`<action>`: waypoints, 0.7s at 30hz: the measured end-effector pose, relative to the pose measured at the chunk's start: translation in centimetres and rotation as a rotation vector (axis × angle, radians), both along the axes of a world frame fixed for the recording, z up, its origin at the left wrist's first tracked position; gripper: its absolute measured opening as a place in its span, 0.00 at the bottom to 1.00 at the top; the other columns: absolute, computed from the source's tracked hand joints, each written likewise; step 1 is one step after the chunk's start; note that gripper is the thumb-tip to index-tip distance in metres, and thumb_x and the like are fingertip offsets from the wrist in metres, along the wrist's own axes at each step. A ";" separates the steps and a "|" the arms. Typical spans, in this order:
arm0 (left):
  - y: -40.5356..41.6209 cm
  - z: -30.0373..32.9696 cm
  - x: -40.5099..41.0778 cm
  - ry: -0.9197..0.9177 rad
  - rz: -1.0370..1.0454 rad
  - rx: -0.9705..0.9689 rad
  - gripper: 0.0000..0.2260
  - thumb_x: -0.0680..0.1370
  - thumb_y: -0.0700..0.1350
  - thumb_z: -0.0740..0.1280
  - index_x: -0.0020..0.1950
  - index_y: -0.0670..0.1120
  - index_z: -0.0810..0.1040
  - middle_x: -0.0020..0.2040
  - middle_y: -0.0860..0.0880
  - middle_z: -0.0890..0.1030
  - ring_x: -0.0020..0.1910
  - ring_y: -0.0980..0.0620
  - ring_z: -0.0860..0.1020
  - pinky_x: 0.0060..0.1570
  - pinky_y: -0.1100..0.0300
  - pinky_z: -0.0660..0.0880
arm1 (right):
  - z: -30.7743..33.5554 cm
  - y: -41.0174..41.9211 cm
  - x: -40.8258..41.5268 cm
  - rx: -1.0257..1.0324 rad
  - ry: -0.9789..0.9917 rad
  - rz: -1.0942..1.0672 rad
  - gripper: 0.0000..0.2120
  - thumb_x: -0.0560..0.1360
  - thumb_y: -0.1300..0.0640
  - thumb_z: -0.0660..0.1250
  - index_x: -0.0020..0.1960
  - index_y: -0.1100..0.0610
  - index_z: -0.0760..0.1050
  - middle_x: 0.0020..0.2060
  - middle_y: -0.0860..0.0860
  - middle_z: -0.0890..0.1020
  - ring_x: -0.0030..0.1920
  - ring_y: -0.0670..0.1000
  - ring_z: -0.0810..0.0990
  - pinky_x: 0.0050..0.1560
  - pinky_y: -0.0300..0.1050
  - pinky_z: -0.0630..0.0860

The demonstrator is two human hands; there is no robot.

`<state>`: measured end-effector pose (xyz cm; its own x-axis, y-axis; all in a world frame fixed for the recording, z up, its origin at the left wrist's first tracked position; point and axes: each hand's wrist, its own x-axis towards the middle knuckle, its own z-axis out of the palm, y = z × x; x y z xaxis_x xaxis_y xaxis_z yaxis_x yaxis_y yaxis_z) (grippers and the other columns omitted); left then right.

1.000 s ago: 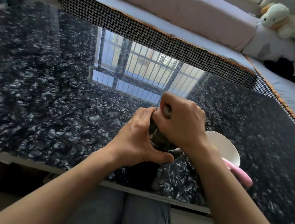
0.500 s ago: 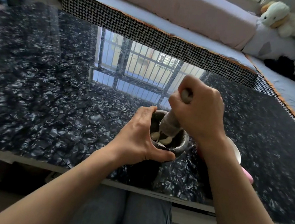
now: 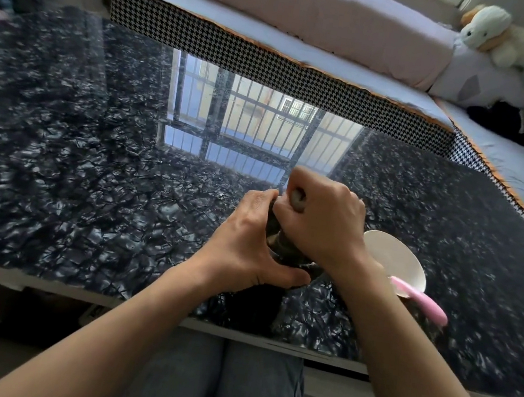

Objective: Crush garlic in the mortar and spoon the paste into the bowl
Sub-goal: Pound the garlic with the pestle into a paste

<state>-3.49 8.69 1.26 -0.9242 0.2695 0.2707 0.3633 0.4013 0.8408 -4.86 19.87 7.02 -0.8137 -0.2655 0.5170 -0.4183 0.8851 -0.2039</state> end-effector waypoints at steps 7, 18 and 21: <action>-0.1 -0.2 -0.1 -0.004 0.010 -0.026 0.50 0.58 0.56 0.78 0.72 0.45 0.57 0.61 0.54 0.64 0.59 0.61 0.64 0.54 0.80 0.58 | 2.2 0.9 -0.6 -0.186 0.140 -0.030 0.05 0.66 0.57 0.65 0.34 0.55 0.70 0.24 0.45 0.68 0.28 0.51 0.69 0.33 0.42 0.64; 0.0 -0.2 0.0 0.008 0.022 -0.006 0.48 0.57 0.55 0.79 0.71 0.47 0.59 0.60 0.55 0.65 0.58 0.62 0.65 0.53 0.82 0.58 | 1.8 0.5 -0.6 -0.196 0.108 -0.031 0.05 0.67 0.56 0.66 0.34 0.54 0.70 0.23 0.43 0.66 0.29 0.52 0.70 0.33 0.43 0.64; 0.0 0.0 0.0 0.016 0.010 -0.001 0.45 0.55 0.57 0.78 0.68 0.50 0.63 0.58 0.55 0.67 0.57 0.62 0.65 0.55 0.78 0.61 | 0.5 0.0 -0.3 -0.106 0.059 -0.027 0.08 0.66 0.56 0.67 0.33 0.52 0.67 0.24 0.44 0.66 0.28 0.52 0.68 0.29 0.41 0.60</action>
